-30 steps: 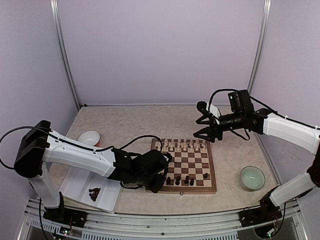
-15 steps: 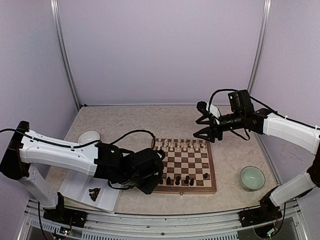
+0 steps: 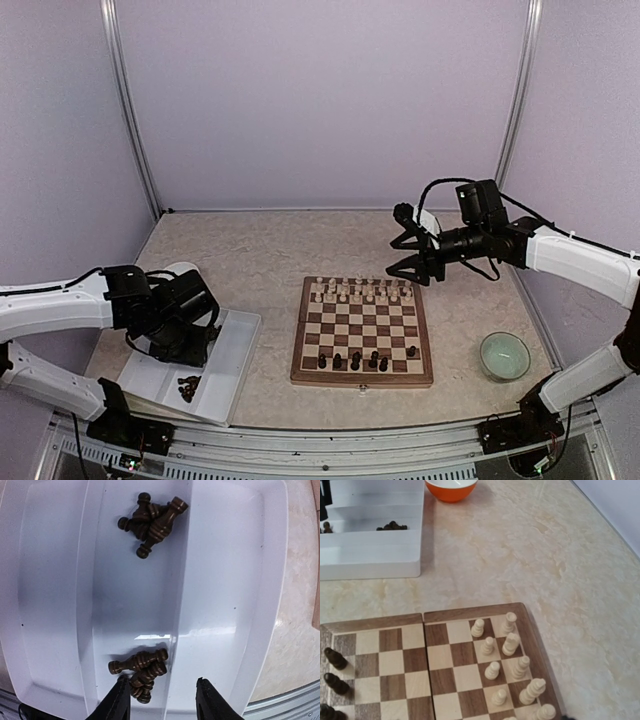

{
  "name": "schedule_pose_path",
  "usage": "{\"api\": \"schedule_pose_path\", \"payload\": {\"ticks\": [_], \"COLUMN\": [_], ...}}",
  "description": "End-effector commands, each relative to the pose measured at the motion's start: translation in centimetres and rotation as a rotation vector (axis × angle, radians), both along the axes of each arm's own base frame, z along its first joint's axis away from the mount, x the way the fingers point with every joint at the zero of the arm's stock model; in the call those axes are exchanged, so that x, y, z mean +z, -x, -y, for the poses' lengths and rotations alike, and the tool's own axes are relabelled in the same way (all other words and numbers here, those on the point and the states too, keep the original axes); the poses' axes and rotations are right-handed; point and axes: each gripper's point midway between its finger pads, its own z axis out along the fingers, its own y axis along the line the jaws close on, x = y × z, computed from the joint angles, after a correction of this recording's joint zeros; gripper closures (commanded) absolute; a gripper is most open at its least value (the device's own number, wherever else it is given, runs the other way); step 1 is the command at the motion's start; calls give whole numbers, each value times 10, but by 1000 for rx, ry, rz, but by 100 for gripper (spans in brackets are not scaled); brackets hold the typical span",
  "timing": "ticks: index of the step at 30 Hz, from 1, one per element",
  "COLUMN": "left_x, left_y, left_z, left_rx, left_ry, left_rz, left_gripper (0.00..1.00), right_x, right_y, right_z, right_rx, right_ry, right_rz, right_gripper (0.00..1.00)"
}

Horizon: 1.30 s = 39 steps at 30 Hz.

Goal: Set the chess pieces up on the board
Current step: Pick up the chess pile from the storage box.

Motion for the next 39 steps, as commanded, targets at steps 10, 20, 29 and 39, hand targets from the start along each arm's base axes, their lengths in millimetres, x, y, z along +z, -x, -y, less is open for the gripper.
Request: {"api": "schedule_pose_path", "payload": {"ticks": [10, 20, 29, 39], "left_x": [-55, -86, -95, -97], "left_y": [26, 28, -8, 0], "left_z": [-36, -28, -9, -18], "left_rx": [-151, -189, -184, -69], "left_ry": [-267, -305, -275, -225], "left_rz": [-325, -384, -319, -342], "left_gripper": [57, 55, 74, 76], "right_x": [-10, -17, -23, -29], "right_y": [3, 4, 2, 0], "right_z": [1, -1, -2, -2], "right_rx": [15, 33, 31, 28], "right_ry": [-2, 1, 8, 17], "right_rz": [-29, -58, -74, -85], "right_gripper": [32, 32, 33, 33]}}
